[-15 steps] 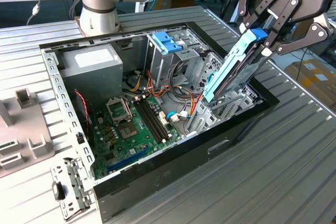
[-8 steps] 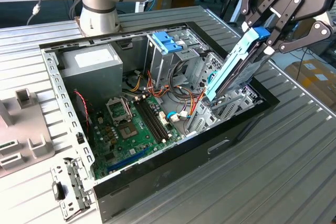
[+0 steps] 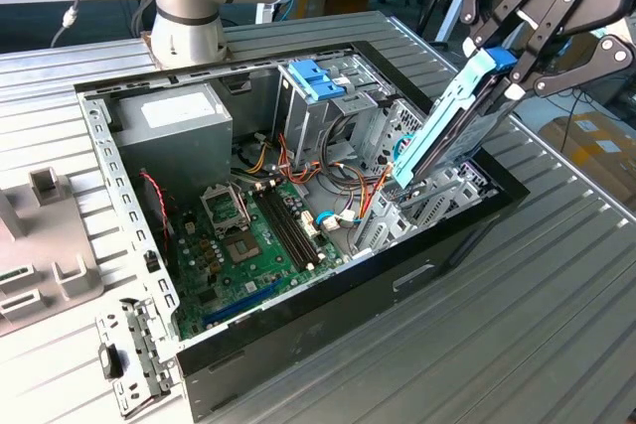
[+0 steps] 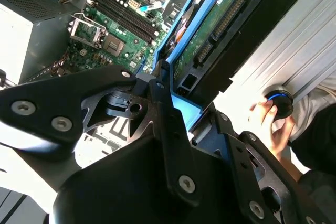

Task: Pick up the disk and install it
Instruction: 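Pick up the disk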

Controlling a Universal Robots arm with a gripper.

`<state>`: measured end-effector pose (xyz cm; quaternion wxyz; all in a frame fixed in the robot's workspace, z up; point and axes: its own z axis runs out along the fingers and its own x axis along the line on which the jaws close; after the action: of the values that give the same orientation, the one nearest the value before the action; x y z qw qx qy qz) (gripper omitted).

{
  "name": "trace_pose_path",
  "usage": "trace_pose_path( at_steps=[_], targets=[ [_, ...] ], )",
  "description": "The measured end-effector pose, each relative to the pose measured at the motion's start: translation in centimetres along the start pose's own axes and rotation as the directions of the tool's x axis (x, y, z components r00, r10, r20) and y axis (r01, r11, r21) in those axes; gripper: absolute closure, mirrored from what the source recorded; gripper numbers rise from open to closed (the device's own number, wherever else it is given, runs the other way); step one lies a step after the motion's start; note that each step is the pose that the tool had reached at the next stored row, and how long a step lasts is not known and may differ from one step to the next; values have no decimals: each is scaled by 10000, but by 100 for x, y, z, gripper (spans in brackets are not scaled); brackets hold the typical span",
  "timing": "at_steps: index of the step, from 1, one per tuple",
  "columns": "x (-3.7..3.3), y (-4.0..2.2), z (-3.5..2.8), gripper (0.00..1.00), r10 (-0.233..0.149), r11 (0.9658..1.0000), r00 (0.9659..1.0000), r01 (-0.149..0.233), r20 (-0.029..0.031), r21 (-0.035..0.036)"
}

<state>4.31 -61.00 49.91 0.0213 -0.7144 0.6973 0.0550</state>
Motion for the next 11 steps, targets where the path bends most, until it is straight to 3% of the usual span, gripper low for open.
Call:
trace_pose_path(
  at_steps=[11],
  targets=[
    [-2,-48,-28,63,1,10000,10000,-1,1,-7]
  ],
)
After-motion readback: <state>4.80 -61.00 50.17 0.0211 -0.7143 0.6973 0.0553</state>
